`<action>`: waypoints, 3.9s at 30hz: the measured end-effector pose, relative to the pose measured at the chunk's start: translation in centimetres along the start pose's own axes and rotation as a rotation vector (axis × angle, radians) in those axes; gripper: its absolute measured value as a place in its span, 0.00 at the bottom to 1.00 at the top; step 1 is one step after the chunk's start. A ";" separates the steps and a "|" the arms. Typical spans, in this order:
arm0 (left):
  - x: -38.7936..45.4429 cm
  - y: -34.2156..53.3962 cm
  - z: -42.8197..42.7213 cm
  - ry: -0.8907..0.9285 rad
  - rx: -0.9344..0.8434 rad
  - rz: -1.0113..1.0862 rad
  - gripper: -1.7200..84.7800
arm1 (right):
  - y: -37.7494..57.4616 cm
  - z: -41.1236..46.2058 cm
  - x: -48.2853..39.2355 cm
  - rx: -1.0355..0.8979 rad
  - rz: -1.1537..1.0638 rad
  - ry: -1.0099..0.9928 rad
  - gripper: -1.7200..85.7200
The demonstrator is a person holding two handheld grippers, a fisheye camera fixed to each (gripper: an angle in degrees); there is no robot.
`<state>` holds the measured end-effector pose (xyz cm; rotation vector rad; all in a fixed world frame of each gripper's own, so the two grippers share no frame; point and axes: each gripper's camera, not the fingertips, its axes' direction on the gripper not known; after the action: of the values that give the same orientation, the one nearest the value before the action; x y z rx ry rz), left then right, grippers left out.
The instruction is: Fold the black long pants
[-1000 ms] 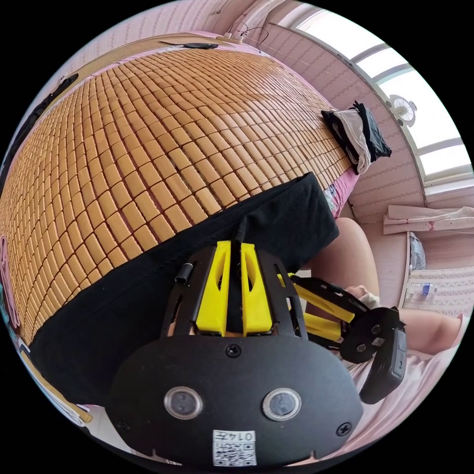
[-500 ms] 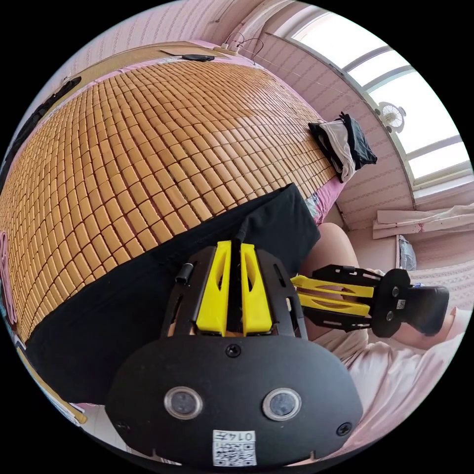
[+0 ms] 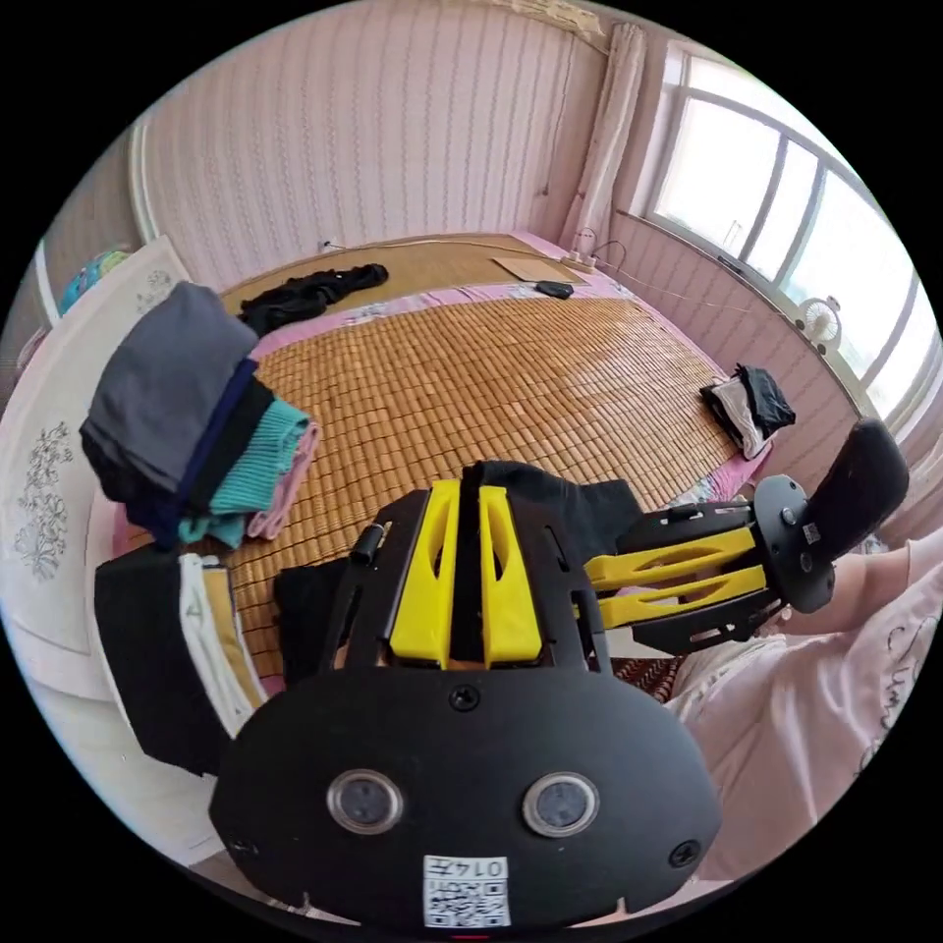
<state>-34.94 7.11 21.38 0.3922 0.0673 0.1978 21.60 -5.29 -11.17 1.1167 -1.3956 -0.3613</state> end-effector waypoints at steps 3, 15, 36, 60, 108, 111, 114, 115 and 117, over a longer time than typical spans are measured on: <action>-9.2 4.9 -2.1 -0.195 0.009 -0.247 0.09 | -3.4 7.0 0.3 -0.082 0.063 -0.042 0.06; -14.4 17.7 8.1 0.031 -0.167 -0.421 0.10 | 12.2 2.5 13.9 -0.368 0.545 0.331 0.15; -7.7 18.5 11.3 0.092 -0.250 -0.294 0.08 | 14.2 -0.4 26.0 -0.282 0.865 -0.089 0.05; 20.8 15.9 15.5 0.218 -0.208 0.358 0.01 | 0.9 21.8 23.8 -0.871 0.315 0.350 0.01; 38.4 -9.5 33.7 0.366 -0.427 0.486 0.15 | 25.3 -12.1 28.9 -0.334 1.196 0.215 0.11; 39.4 -10.2 35.4 0.379 -0.471 0.522 0.11 | 25.8 -14.3 28.6 -0.265 1.190 0.163 0.08; 40.1 -11.2 35.5 0.386 -0.479 0.598 0.05 | 26.4 -16.9 28.2 -0.174 1.210 0.108 0.06; 40.3 -11.4 35.4 0.393 -0.482 0.610 0.03 | 26.7 -18.2 27.9 -0.123 1.216 0.076 0.06; 40.8 -12.2 34.2 0.432 -0.441 0.630 0.02 | 27.3 -20.5 27.6 -0.059 1.242 0.043 0.05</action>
<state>10.74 -8.33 47.10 -0.0891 0.3201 0.9023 35.13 -5.28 30.58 0.0639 -1.7438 0.5108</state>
